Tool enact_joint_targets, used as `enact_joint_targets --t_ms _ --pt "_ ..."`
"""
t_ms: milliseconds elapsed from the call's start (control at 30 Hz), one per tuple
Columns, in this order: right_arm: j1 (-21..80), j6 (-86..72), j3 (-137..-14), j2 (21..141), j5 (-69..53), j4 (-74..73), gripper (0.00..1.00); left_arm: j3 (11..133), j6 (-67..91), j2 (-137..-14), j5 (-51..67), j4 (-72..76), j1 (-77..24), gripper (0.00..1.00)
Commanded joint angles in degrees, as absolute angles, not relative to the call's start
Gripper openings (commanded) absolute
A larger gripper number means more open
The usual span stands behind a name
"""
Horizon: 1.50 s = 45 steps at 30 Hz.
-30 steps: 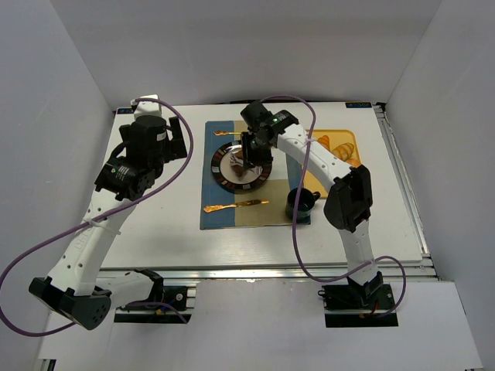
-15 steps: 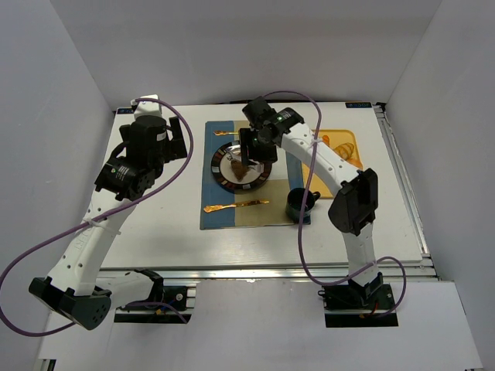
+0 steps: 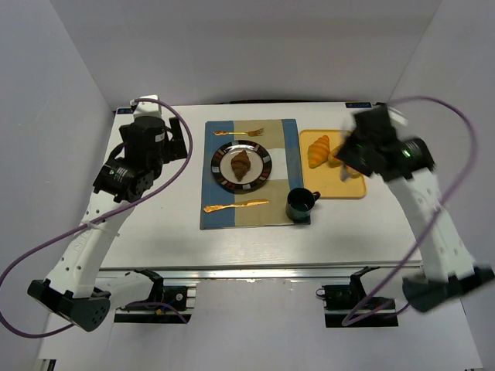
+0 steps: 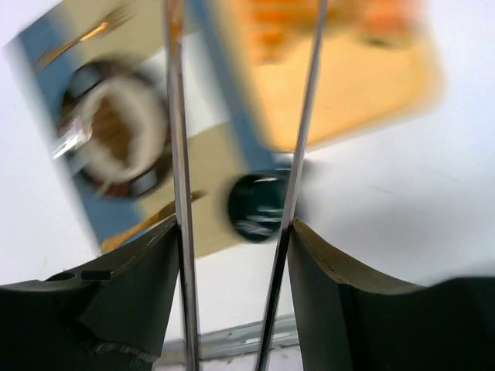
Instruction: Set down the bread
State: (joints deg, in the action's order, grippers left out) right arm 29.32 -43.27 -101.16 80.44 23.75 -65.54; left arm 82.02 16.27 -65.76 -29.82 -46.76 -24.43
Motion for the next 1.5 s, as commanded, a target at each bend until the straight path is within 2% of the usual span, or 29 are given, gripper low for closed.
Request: enact_joint_targets --t_ms 0,33,100,300,633,733,767,933,1100,1267,1367,1467 --pt "15.70 -48.96 -79.97 65.63 25.77 -70.50 0.60 82.36 15.91 -63.19 -28.56 -45.79 -25.05 0.98" --pt "13.90 -48.96 -79.89 63.22 25.58 -70.40 0.60 82.27 15.91 -63.19 -28.56 -45.70 -25.31 0.98" --pt "11.35 -49.13 -71.74 59.35 24.53 -70.14 0.57 82.09 15.91 -63.19 -28.65 -45.53 -26.27 0.98" --pt "8.88 -54.83 -56.11 55.90 21.37 -63.65 0.56 82.00 15.03 -63.02 -29.88 -45.53 -29.00 0.98" --pt "8.00 -55.91 -43.08 64.86 18.90 -50.29 0.56 81.56 14.50 -62.05 -31.81 -46.23 -30.41 0.98" --pt "7.74 -55.02 -40.97 67.76 17.23 -47.30 0.63 81.47 14.24 -61.70 -33.13 -46.49 -30.41 0.98" --pt "7.73 -54.41 -40.61 68.81 16.70 -46.42 0.70 81.30 14.24 -61.61 -33.31 -46.58 -30.41 0.98" --pt "7.82 -53.09 -42.35 69.61 15.21 -46.84 0.89 81.74 14.06 -61.96 -33.40 -46.67 -30.41 0.98" --pt "7.91 -52.56 -55.26 62.24 14.59 -61.31 0.89 82.44 13.71 -62.93 -35.07 -47.02 -30.41 0.98" --pt "7.82 -45.80 -72.03 55.46 13.89 -67.58 0.89 83.67 13.97 -65.56 -34.89 -46.14 -30.50 0.98" --pt "7.91 -41.94 -73.57 53.01 8.74 -63.22 0.89 85.16 14.68 -67.93 -34.80 -46.05 -30.50 0.98" --pt "7.82 -42.97 -68.39 49.05 6.95 -57.76 0.89 88.32 15.12 -69.87 -38.92 -47.37 -30.50 0.98"
